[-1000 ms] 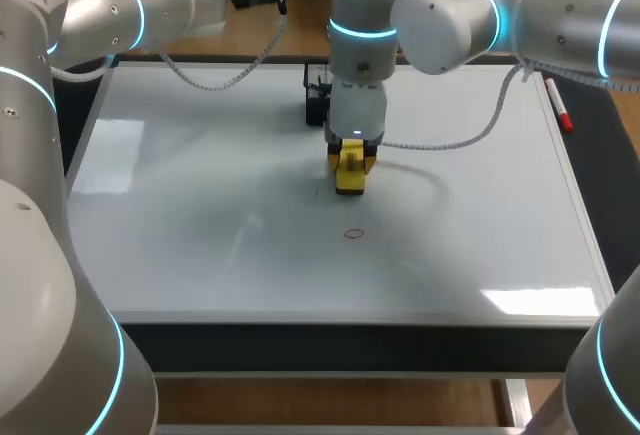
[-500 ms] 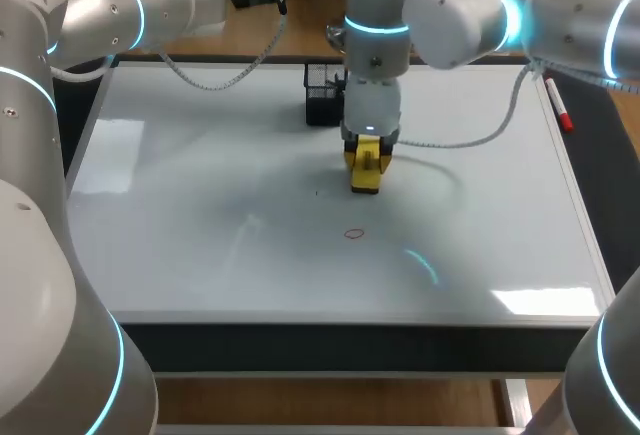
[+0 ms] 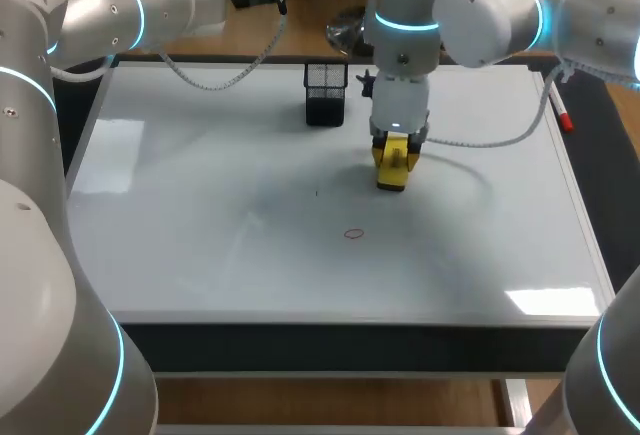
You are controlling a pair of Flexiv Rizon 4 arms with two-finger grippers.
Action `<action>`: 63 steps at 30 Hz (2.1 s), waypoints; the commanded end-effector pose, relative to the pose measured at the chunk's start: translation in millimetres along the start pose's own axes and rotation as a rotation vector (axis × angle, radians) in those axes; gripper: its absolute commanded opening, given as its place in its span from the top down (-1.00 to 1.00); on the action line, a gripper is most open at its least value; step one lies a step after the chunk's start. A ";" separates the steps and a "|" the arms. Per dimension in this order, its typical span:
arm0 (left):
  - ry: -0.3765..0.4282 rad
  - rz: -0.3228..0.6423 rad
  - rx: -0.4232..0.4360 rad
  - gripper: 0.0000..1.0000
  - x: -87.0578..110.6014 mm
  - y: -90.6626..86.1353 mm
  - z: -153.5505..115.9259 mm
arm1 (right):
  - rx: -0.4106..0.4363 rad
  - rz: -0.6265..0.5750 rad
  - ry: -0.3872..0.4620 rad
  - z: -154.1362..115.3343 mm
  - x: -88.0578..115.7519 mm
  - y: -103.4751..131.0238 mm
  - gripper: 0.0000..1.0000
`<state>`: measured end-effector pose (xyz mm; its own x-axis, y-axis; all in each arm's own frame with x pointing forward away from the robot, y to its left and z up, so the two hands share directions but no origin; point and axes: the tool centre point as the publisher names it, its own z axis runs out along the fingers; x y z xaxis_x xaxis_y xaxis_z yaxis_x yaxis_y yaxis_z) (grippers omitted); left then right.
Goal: Pick up the inspection probe, press it on each red-marked spot on the whiteboard one by one, put down the probe, pick up the eraser, and wipe off all the red marks.
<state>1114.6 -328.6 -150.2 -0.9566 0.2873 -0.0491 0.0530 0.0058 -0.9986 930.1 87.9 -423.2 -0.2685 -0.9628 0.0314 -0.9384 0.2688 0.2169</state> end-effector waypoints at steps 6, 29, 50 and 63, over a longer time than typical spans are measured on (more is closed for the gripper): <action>0.005 0.000 0.002 1.00 -1.9 -0.2 -0.3 | 0.114 0.045 -0.046 -34.2 31.2 9.4 1.00; 0.005 0.000 0.002 1.00 -1.9 -0.2 -0.3 | 0.137 0.316 -0.107 -47.7 144.3 2.8 1.00; 0.005 0.000 0.002 1.00 -1.9 -0.2 -0.3 | 0.108 0.414 -0.152 -46.4 192.5 3.6 1.00; 0.005 0.000 0.002 1.00 -1.9 -0.2 -0.3 | 0.108 0.414 -0.152 -46.4 192.5 3.6 1.00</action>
<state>1114.6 -328.6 -150.2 -0.9566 0.2873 -0.0491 0.0529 0.0058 -0.9986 885.7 -96.8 -371.9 -0.6488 -0.7592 -0.0517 -0.7590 0.6408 0.1154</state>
